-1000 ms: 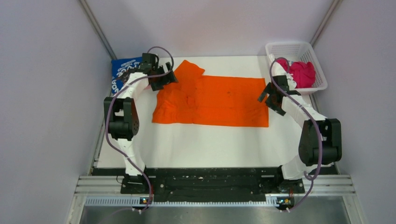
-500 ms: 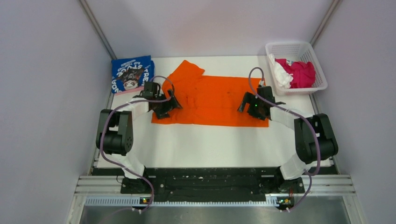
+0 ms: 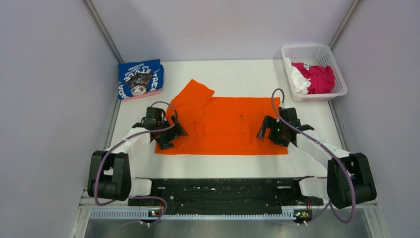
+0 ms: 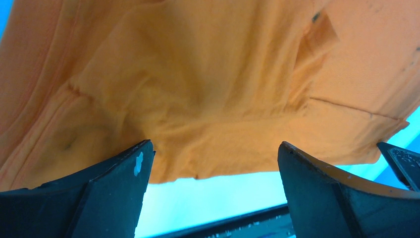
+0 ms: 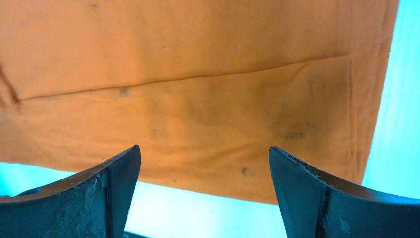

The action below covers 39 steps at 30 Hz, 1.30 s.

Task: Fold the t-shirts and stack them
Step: Fold the flattened tshirt in 1/3 of the way, then grab the side of the flattened tshirt furthest away from the robot with both arms

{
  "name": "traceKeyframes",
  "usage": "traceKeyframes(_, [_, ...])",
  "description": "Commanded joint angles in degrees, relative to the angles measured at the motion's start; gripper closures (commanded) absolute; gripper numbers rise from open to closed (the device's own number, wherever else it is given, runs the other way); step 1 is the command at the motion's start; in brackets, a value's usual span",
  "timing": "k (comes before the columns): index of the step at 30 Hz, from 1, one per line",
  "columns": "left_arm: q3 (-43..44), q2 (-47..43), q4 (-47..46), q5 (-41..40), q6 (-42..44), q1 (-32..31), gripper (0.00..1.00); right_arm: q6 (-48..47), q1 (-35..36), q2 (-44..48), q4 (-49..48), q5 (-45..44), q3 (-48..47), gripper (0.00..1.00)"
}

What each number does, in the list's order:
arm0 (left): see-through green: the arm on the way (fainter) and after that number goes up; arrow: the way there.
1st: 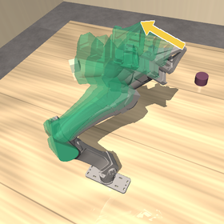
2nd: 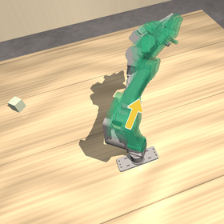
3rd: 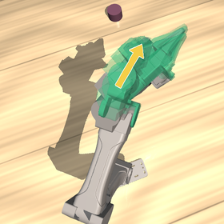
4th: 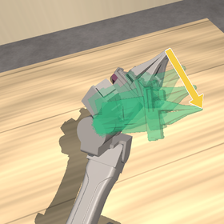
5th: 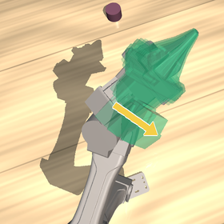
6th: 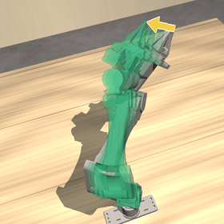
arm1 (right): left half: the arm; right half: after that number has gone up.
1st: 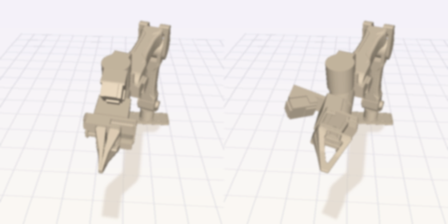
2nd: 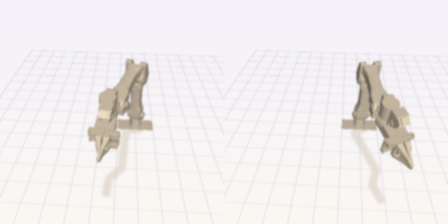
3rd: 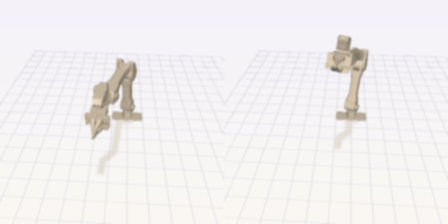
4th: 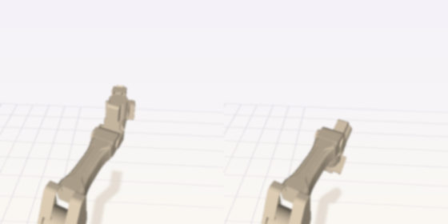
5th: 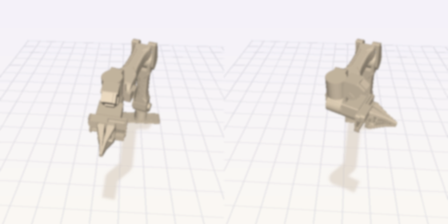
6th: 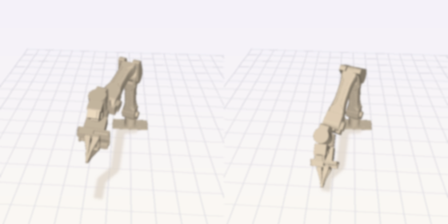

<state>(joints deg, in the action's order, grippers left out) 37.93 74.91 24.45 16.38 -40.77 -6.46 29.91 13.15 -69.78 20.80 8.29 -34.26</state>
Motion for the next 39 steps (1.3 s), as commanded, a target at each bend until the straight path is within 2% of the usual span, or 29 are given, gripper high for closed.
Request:
traceKeyframes(1, [9.96, -10.07, 5.00, -2.26, 0.16, 0.02, 0.01, -1.98, 0.38, 8.77, 0.98, -1.67, -5.86, 0.01])
traceKeyframes(4, [20.82, -5.64, 1.11, -3.89, 3.32, 0.04, 0.01, -1.97, 0.24, 9.92, -4.53, -7.46, -8.97, 0.01])
traceKeyframes(6, [28.35, 1.64, -2.06, -3.32, 5.10, -0.01, 0.01, -2.24, -0.57, 7.79, -9.54, -10.31, -10.09, 0.01])
traceKeyframes(8, [37.98, 11.30, -1.75, -2.80, 7.44, -0.22, 0.01, -1.27, -2.84, 3.07, -10.49, -8.89, -13.39, 0.01])
traceKeyframes(12, [59.94, 31.15, 4.74, -6.34, 13.54, -1.20, 0.03, -2.33, -5.17, -5.64, -8.07, -5.02, -21.50, 0.01])
traceKeyframes(17, [90.18, 55.28, 17.21, -13.58, 16.99, -2.28, 0.05, -2.21, -5.15, -10.18, -8.38, -4.10, -25.20, 0.01])
traceKeyframes(19, [96.83, 60.89, 17.16, -14.55, 16.42, -2.61, 0.06, -2.24, -5.22, -10.57, -8.45, -4.59, -25.38, 0.01])
traceKeyframes(24, [98.73, 66.86, 11.09, -15.75, 14.59, -3.68, 0.07, -3.12, -5.20, -10.91, -7.24, -6.55, -25.15, 0.01])
traceKeyframes(26, [99.84, 69.44, 10.69, -19.83, 14.70, -4.94, 0.08, -3.12, -5.15, -11.01, -7.43, -7.08, -24.72, 0.01])
traceKeyframes(30, [102.47, 73.70, 12.54, -25.09, 13.32, -6.59, 0.15, -3.19, -5.22, -11.12, -7.48, -7.42, -24.26, 0.01])
traceKeyframes(32, [102.78, 74.88, 12.61, -26.05, 12.45, -6.85, 0.24, -3.06, -5.20, -11.08, -7.83, -7.53, -23.82, 0.01])
traceKeyframes(39, [104.54, 76.15, 14.41, -28.69, 11.45, -7.74, 0.35, -1.15, -5.20, -10.62, -9.36, -6.76, -21.64, 0.01])
